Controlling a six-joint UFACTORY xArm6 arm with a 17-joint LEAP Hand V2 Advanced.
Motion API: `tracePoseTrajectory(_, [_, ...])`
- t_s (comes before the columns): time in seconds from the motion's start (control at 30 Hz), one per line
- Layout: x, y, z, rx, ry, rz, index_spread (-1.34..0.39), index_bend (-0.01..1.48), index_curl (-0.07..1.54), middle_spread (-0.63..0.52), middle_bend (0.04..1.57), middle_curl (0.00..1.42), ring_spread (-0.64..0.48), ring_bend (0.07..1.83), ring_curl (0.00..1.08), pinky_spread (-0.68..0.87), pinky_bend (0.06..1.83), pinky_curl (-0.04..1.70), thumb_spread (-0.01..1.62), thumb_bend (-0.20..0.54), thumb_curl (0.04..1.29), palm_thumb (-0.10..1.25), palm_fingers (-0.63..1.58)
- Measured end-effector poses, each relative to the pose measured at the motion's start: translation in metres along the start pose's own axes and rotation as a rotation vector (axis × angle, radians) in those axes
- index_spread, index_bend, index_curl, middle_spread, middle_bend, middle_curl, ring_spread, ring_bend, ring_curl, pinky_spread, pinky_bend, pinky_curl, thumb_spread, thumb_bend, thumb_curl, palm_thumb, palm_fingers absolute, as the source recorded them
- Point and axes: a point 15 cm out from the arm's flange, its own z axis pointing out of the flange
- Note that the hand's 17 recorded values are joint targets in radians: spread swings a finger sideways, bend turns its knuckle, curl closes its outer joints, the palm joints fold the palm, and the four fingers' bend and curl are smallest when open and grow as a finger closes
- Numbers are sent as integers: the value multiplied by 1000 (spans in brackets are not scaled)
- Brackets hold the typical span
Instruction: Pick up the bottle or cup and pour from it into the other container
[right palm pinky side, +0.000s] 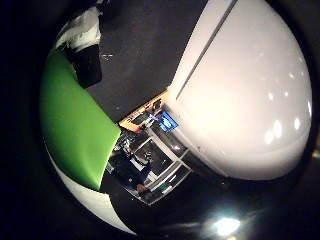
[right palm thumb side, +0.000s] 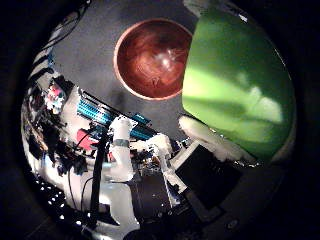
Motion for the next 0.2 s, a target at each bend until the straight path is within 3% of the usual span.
tracePoseTrajectory(0.2, [1, 0, 1, -2, 0, 5, -566, 691, 1189, -403, 1106, 1237, -264, 1564, 818, -242, 1319, 1238, 787, -27, 633, 897, 661])
